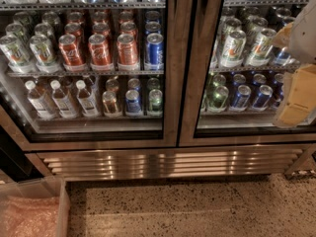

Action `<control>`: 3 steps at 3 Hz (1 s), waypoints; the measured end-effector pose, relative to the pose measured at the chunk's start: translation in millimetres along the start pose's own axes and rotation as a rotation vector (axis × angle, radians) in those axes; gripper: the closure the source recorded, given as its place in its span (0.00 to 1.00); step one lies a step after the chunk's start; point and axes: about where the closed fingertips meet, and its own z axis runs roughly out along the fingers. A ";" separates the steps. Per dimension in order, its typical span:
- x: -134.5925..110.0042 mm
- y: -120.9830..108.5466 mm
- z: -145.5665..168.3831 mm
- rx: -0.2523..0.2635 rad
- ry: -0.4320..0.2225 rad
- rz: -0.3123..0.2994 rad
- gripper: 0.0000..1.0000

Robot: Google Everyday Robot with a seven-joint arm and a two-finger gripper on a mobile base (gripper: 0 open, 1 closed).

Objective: Open left fridge door

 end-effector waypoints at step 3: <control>-76.4 -14.9 24.0 -0.079 -0.285 0.022 0.00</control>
Offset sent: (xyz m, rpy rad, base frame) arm 0.0329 0.0430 -0.0029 0.2420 0.0155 0.0362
